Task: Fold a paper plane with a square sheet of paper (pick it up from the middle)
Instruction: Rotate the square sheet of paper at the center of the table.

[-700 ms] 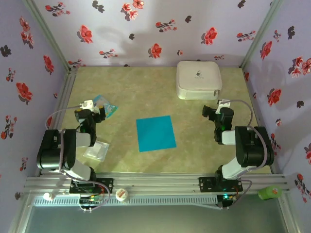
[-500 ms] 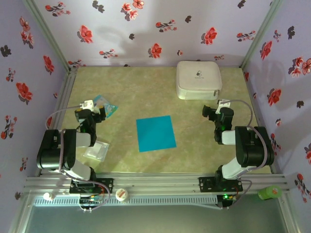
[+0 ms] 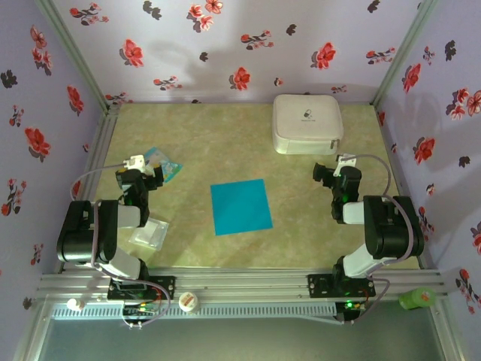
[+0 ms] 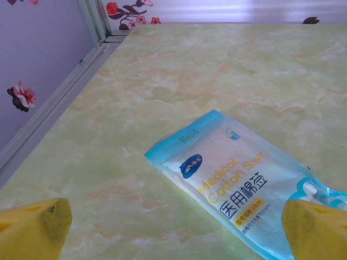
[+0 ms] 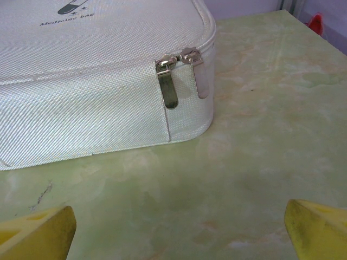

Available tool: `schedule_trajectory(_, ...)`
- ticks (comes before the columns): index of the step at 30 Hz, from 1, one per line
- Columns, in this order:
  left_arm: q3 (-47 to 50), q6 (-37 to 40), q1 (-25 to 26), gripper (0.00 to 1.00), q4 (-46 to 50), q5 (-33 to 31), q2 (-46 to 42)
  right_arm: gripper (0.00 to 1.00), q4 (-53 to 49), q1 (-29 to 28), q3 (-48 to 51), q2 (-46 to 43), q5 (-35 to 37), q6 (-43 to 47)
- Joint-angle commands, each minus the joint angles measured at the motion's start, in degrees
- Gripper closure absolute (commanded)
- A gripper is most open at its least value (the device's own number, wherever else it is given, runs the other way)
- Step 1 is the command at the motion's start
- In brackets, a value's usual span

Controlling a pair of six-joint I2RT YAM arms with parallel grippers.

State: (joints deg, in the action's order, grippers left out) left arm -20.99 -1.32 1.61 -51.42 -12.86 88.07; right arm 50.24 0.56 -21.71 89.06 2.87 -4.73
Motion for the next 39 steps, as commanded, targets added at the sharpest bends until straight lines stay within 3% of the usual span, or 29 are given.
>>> schedule_trajectory(1, -0.9, 0.5, 0.2, 0.00, -1.3, -0.3, 0.7, 0.01, 0.1, 0.3, -1.0, 0.6, 0.8, -0.2)
schedule_trajectory(10, 0.7, 2.6, 1.3, 0.00, -1.6, 1.7, -2.7, 0.01, -2.3, 0.1, -1.8, -0.3, 0.7, 0.2)
schedule_trajectory(14, -2.3, 1.4, 1.3, 0.01, 9.8, 1.4, -9.0, 0.01, -4.4, 0.1, -2.3, -2.4, 1.0, 0.1)
schedule_trajectory(20, -5.6, -2.7, 1.3, 0.02, 22.8, 2.6, -17.0, 0.01, -28.6, 0.1, -10.6, -11.9, 1.0, -4.3)
schedule_trajectory(25, -12.4, -12.0, 1.3, 0.06, 38.4, 6.1, -22.1, 0.01, -52.7, 0.3, -21.8, -16.4, 3.6, -17.8)
schedule_trajectory(26, -13.5, -13.6, 1.2, 0.07, 40.4, 8.5, -22.4, 0.01, -56.7, 0.4, -24.3, -16.2, 2.2, -19.9)
schedule_trajectory(29, -16.8, -18.7, 2.4, 0.11, 45.6, 15.4, -22.5, 0.01, -59.2, 0.9, -26.1, -14.2, -14.1, -22.1)
schedule_trajectory(31, -20.5, -20.2, 4.9, 0.12, 51.3, 18.9, -20.9, 0.01, -58.3, 0.7, -25.8, -12.1, -27.1, -24.8)
schedule_trajectory(33, -25.1, -19.7, 9.2, 0.11, 58.3, 18.7, -18.9, 0.01, -56.6, -0.6, -24.7, -10.7, -34.3, -27.8)
schedule_trajectory(34, -26.6, -19.7, 11.9, 0.09, 60.9, 16.9, -18.1, 0.01, -56.8, -2.2, -24.1, -10.4, -36.0, -27.8)
schedule_trajectory(39, -32.0, -20.9, 22.1, 0.03, 67.8, 13.7, -14.4, 0.01, -65.2, -9.9, -22.6, -12.4, -28.0, -25.8)
